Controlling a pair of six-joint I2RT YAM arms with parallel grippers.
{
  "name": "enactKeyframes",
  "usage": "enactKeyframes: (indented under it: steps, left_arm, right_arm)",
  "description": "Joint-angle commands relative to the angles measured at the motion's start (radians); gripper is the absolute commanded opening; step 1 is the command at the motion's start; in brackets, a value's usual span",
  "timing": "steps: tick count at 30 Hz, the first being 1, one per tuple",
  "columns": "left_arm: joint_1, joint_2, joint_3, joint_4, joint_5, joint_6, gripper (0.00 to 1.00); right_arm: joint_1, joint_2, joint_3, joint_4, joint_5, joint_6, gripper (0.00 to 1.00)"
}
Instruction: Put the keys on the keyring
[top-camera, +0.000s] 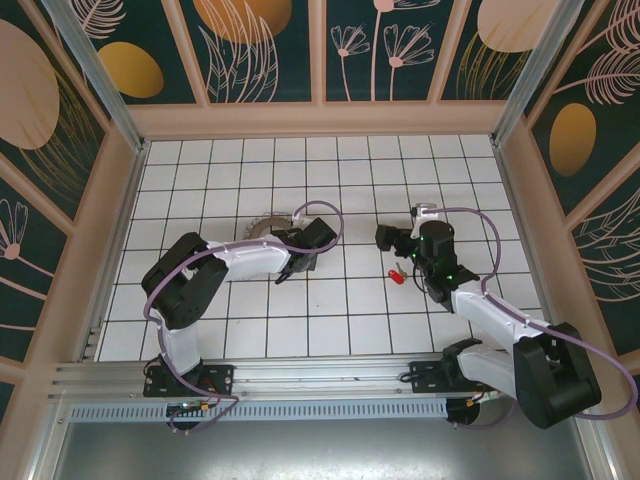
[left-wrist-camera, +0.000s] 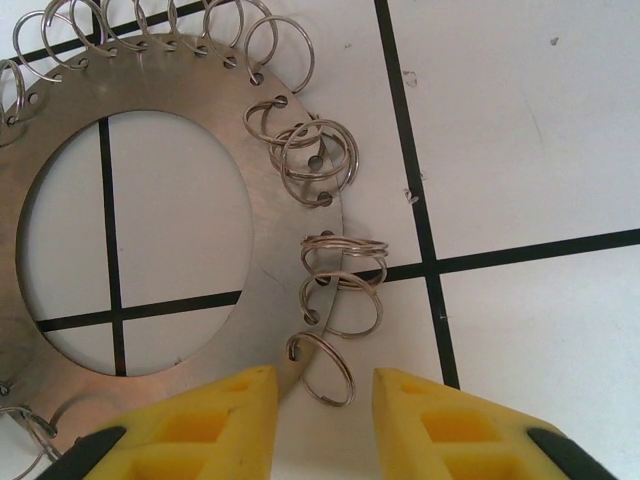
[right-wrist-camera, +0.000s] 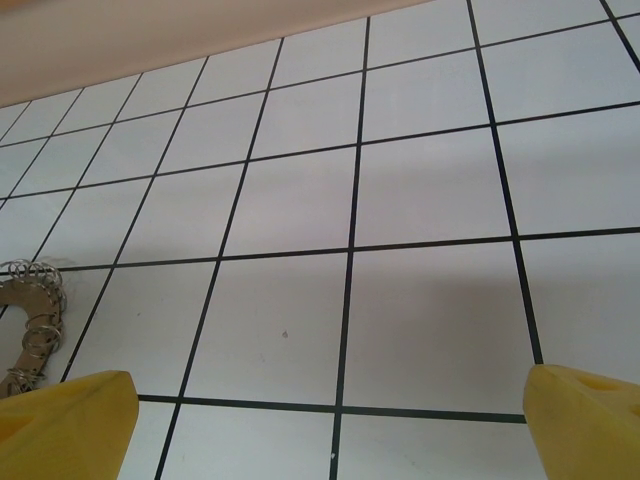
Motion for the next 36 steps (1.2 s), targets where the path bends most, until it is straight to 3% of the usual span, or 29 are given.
enactKeyframes:
  steps: [1, 15, 20, 26, 32, 36]
  left_arm:
    - [-0.004, 0.029, 0.016, -0.031, -0.032, -0.010, 0.28]
    - [-0.002, 0.056, 0.031, -0.046, -0.067, -0.010, 0.19]
    - [-0.004, 0.055, 0.029, -0.044, -0.059, -0.010, 0.07]
    - [-0.004, 0.030, 0.018, -0.049, -0.061, -0.001, 0.00]
    - [-0.003, -0.083, -0.025, -0.051, -0.055, 0.077, 0.00]
    - [-0.003, -0.249, -0.084, -0.035, -0.038, 0.195, 0.00]
  right_arm:
    - [-0.012, -0.020, -0.010, 0.035, -0.008, 0.013, 0.99]
    - [-0.028, -0.047, -0.013, 0.035, -0.008, 0.011, 0.99]
    - [-0.031, -0.050, -0.009, 0.033, -0.009, 0.011, 0.99]
    - [-0.040, -0.063, 0.002, 0.026, -0.013, 0.008, 0.99]
    - [-0.043, -0.074, 0.017, 0.014, -0.021, 0.004, 0.99]
    - [-0.053, -0.081, 0.030, 0.015, -0.037, -0.010, 0.99]
